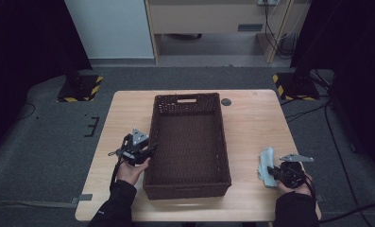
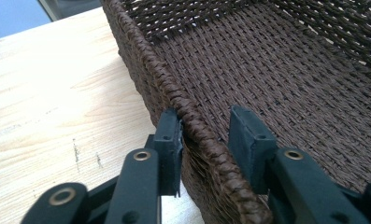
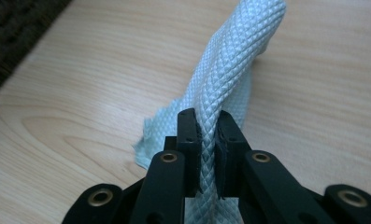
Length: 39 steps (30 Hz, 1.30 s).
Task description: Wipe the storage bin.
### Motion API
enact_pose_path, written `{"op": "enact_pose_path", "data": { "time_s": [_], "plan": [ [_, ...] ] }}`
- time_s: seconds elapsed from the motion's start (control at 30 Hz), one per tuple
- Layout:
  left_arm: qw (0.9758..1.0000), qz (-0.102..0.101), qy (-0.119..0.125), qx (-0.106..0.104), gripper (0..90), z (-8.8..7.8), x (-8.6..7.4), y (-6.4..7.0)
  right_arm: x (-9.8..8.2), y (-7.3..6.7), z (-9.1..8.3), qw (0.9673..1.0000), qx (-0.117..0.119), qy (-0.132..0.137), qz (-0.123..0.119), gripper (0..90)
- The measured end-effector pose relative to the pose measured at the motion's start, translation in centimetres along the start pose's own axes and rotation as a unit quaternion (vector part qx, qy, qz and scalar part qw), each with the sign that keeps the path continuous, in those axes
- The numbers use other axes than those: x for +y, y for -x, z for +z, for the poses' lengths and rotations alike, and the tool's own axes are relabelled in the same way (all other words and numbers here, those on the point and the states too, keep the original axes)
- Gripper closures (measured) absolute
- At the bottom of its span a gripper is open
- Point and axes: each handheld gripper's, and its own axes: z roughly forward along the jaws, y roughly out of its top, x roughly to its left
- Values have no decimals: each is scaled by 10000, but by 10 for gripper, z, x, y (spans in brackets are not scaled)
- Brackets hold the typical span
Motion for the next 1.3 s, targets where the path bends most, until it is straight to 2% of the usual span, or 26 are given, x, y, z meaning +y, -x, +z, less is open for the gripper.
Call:
{"op": "enact_pose_path", "data": {
  "time_s": [0.17, 0.3, 0.43, 0.6, 0.9, 1.3],
  "plan": [
    [10000, -41, 26, -39, 650, 0, 0, -1, 10, -7, -5, 9993, 89, 345, -139, 835],
    [9999, -89, 24, -55, 655, 0, 0, 0, 21, -12, -8, 9973, 172, 693, -159, 836],
    [10000, -75, 13, -57, 654, 0, 1, 5, 33, -16, -7, 9954, 217, 893, -256, 835],
    [9999, -38, 21, -116, 653, 1, 2, 13, 47, -18, 0, 9935, 161, 1079, -335, 835],
    [9999, 76, -36, -112, 653, 2, 4, 25, 65, -19, 9, 9914, 212, 1230, -383, 835],
    [9998, 158, -113, -34, 657, 1, 6, 27, 97, -19, 36, 9900, 214, 1358, -311, 835]
  ]
}}
